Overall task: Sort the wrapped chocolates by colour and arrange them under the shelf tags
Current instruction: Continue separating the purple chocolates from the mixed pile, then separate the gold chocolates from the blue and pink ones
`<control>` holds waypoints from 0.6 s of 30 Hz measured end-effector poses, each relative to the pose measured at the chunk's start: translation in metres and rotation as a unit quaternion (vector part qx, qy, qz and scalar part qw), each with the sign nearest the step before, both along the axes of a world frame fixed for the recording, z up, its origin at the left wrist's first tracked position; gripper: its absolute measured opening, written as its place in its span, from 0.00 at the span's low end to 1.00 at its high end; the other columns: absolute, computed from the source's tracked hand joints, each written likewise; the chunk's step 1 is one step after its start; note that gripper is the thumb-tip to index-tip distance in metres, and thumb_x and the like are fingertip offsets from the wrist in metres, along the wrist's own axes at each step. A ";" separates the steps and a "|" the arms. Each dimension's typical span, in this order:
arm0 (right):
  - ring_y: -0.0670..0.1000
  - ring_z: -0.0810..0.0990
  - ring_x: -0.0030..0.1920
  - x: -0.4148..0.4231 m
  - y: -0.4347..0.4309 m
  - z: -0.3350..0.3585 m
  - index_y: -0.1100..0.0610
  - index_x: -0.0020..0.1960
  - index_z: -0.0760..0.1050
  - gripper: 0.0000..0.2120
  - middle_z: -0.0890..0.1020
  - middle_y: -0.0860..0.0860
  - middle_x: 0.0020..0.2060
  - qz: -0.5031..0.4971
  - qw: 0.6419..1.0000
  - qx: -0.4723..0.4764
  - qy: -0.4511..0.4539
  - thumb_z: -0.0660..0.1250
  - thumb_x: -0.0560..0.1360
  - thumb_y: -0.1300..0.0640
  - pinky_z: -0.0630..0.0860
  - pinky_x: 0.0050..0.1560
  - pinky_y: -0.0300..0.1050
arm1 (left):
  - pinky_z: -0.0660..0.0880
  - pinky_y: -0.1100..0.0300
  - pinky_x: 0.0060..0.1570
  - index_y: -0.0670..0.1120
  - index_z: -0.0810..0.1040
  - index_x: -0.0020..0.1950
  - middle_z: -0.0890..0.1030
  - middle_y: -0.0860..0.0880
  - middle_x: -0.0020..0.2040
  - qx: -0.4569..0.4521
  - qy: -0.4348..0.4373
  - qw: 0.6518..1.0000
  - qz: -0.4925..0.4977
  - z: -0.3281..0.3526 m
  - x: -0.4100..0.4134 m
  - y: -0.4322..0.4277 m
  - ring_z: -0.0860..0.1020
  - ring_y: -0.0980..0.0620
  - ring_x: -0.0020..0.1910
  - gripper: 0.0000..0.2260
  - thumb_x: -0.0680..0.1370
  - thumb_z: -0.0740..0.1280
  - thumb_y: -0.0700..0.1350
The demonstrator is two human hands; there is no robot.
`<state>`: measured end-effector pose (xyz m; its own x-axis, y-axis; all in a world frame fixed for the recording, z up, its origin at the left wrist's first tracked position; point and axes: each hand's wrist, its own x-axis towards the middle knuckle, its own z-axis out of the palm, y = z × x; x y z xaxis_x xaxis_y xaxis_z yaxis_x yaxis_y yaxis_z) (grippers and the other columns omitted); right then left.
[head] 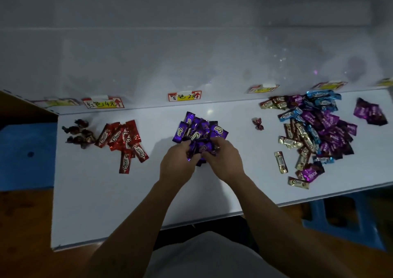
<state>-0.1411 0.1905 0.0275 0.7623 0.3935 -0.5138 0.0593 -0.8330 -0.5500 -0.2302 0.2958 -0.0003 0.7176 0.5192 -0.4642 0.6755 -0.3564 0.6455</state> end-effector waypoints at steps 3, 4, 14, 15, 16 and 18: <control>0.52 0.76 0.57 -0.001 -0.017 0.008 0.50 0.67 0.71 0.24 0.75 0.51 0.59 0.010 0.999 -0.006 -0.039 0.71 0.73 0.53 0.68 0.50 0.38 | 0.72 0.51 0.63 0.48 0.67 0.73 0.72 0.49 0.68 0.050 0.016 0.994 -0.097 0.008 0.004 -0.004 0.70 0.48 0.66 0.25 0.77 0.66 0.52; 0.52 0.76 0.58 -0.001 -0.024 0.012 0.50 0.67 0.70 0.24 0.75 0.51 0.60 0.014 0.998 -0.006 -0.054 0.71 0.73 0.53 0.69 0.51 0.38 | 0.70 0.51 0.64 0.48 0.66 0.73 0.71 0.49 0.70 0.060 0.014 0.992 -0.111 0.012 0.005 -0.006 0.69 0.49 0.68 0.26 0.77 0.65 0.52; 0.53 0.72 0.65 0.026 -0.119 0.043 0.51 0.70 0.69 0.26 0.73 0.51 0.67 -0.029 0.988 -0.041 -0.149 0.70 0.74 0.51 0.71 0.64 0.52 | 0.68 0.52 0.64 0.50 0.71 0.69 0.76 0.50 0.65 0.117 -0.080 0.970 -0.196 0.063 0.063 -0.060 0.71 0.48 0.64 0.21 0.78 0.65 0.53; 0.53 0.73 0.64 0.031 -0.130 0.045 0.51 0.69 0.69 0.25 0.73 0.51 0.67 -0.037 0.987 -0.041 -0.151 0.70 0.74 0.51 0.72 0.63 0.52 | 0.68 0.52 0.63 0.50 0.72 0.69 0.76 0.50 0.65 0.121 -0.086 0.969 -0.200 0.065 0.071 -0.067 0.72 0.48 0.63 0.21 0.78 0.65 0.53; 0.53 0.74 0.64 0.039 -0.140 0.046 0.52 0.69 0.70 0.25 0.73 0.51 0.67 -0.044 0.986 -0.038 -0.153 0.70 0.74 0.51 0.73 0.62 0.52 | 0.68 0.51 0.63 0.50 0.72 0.69 0.76 0.50 0.65 0.129 -0.089 0.967 -0.203 0.067 0.079 -0.076 0.73 0.48 0.62 0.20 0.77 0.65 0.53; 0.54 0.74 0.62 0.057 -0.159 0.044 0.53 0.68 0.72 0.23 0.75 0.51 0.65 -0.053 0.986 -0.018 -0.158 0.70 0.74 0.53 0.73 0.61 0.51 | 0.69 0.51 0.62 0.51 0.72 0.68 0.76 0.50 0.64 0.147 -0.091 0.963 -0.208 0.070 0.096 -0.094 0.73 0.48 0.60 0.20 0.77 0.65 0.54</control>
